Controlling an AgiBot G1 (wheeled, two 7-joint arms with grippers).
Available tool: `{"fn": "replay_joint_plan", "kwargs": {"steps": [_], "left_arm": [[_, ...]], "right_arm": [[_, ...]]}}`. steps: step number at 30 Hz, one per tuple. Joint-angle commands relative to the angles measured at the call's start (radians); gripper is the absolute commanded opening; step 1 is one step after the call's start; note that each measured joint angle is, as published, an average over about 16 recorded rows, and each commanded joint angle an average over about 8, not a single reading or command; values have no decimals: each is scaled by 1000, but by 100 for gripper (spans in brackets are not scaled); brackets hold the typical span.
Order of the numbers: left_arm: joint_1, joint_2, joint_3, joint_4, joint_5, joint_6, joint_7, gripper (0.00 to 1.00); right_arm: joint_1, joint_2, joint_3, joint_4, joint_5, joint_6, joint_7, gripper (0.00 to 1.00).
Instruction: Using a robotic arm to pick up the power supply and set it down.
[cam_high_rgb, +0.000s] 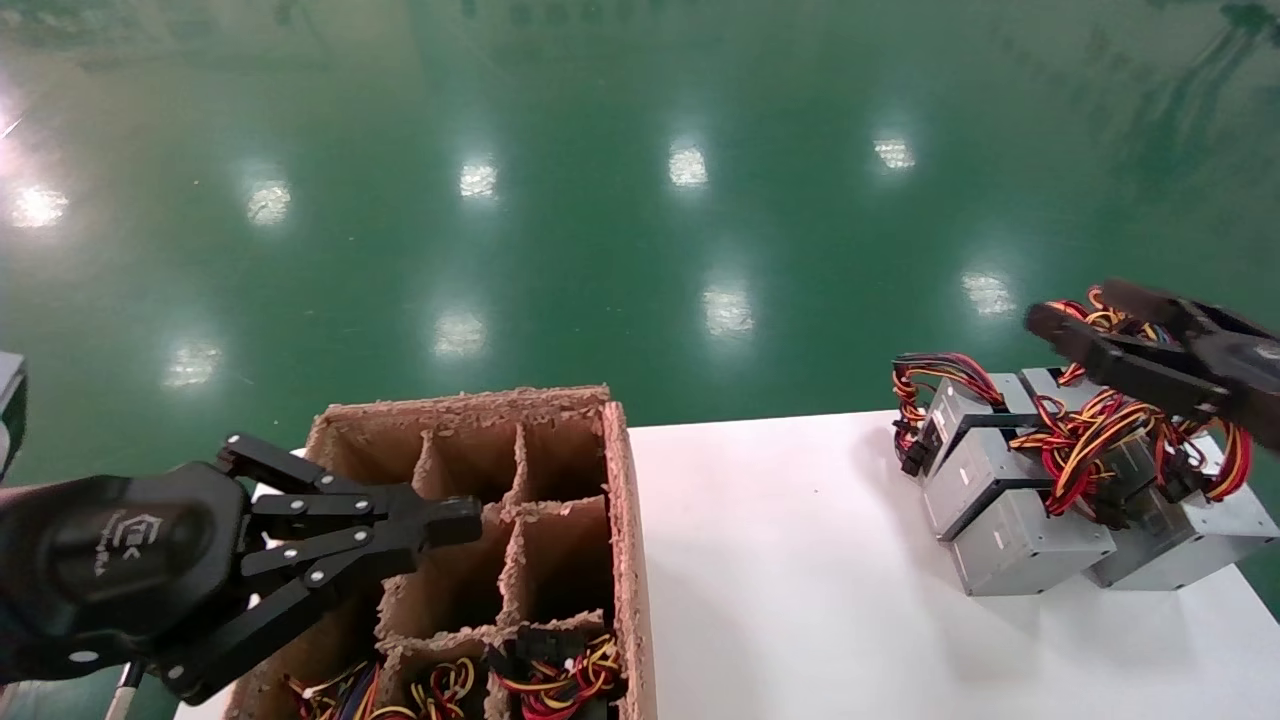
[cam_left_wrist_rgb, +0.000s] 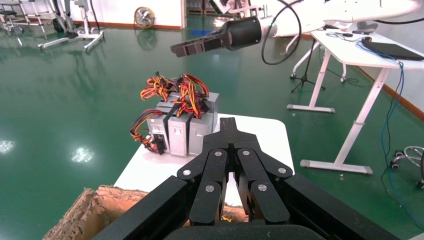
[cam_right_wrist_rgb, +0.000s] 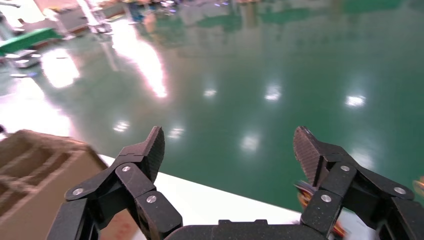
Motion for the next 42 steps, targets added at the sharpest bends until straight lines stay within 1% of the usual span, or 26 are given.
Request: {"fn": "replay_joint_plan", "kwargs": {"steps": [1,6,7,14,15,42], "left_arm": [[0,0,0,0,0,0,0,0],[0,0,0,0,0,0,0,0],[0,0,0,0,0,0,0,5],[0,0,0,0,0,0,0,93],[0,0,0,0,0,0,0,100],[0,0,0,0,0,0,0,100]], "right_arm": [[0,-7,16,9,-19,-19,8,100],[-1,-32,66,35,-76,-75,36,100],[-1,-37,75,40,-88,-86,42,100],[-3,-72,145,77,-168,-164,81,100],[-3,-77,155,82,-179,-176,87,100],[-10,-214,428,226,-492,-483,241,100]]}}
